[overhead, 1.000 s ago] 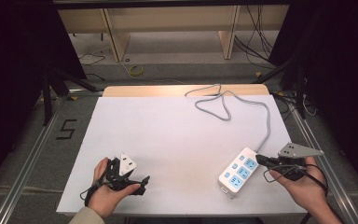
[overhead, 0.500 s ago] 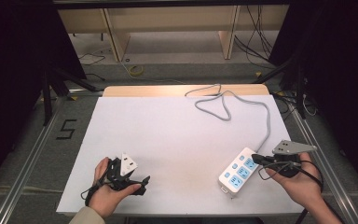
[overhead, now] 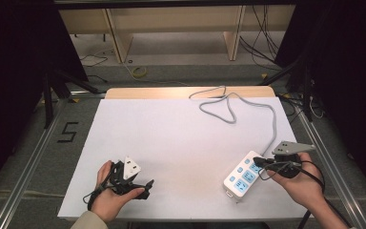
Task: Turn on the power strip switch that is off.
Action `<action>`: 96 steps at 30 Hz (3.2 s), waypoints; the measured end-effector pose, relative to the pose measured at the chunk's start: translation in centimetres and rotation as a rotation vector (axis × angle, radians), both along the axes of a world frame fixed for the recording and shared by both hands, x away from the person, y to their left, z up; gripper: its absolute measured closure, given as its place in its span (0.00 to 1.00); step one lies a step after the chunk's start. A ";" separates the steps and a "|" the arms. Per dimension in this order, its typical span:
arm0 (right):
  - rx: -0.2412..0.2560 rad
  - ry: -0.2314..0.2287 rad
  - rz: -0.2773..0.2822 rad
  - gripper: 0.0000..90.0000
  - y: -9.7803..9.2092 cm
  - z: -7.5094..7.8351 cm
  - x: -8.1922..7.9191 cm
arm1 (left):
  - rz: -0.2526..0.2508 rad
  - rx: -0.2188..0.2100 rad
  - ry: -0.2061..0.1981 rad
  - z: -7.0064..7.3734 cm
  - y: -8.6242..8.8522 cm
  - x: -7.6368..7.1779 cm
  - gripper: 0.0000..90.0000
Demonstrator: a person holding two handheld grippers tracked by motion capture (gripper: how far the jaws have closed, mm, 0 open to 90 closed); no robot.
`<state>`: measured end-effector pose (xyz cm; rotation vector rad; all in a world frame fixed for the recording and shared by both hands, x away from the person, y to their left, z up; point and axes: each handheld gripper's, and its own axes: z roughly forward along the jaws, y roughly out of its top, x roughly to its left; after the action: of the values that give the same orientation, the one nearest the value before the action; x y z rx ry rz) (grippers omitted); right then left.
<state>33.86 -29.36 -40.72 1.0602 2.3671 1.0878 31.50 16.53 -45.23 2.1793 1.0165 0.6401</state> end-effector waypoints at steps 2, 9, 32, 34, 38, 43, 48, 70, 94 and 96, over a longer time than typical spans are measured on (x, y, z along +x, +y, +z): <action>0.001 0.003 0.001 1.00 0.1 0.0 0.1 | -0.001 0.000 -0.001 0.0 0.0 0.0 0.04; -0.010 0.017 0.014 1.00 0.7 -0.1 0.6 | -0.002 0.001 0.000 0.0 -0.1 0.0 0.04; -0.038 0.057 0.032 1.00 2.1 0.0 1.6 | -0.005 0.004 -0.007 0.0 -0.1 0.0 0.04; -0.042 0.060 0.033 1.00 2.2 0.0 1.7 | -0.005 0.005 -0.007 0.0 -0.1 0.0 0.04; -0.050 0.070 0.035 1.00 2.4 -0.1 1.9 | -0.006 0.005 -0.007 0.0 -0.1 0.0 0.04; -0.059 0.085 0.039 1.00 2.7 -0.2 2.2 | -0.006 0.005 -0.006 0.0 -0.1 0.0 0.04; -0.069 0.099 0.041 1.00 2.9 -0.3 2.4 | -0.007 0.005 -0.007 0.0 -0.1 0.1 0.04; -0.109 0.154 0.054 1.00 3.6 -0.9 3.3 | -0.009 0.007 -0.005 0.0 -0.2 0.1 0.04; -0.175 0.227 0.079 1.00 4.6 -1.6 3.9 | -0.011 0.010 -0.005 0.0 -0.2 0.1 0.04; -0.177 0.228 0.078 1.00 4.6 -1.6 4.0 | -0.012 0.011 -0.005 0.0 -0.2 0.1 0.04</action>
<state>37.81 -24.75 -42.33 1.0857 2.6461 0.7991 31.59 16.32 -45.24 2.1902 0.9995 0.6466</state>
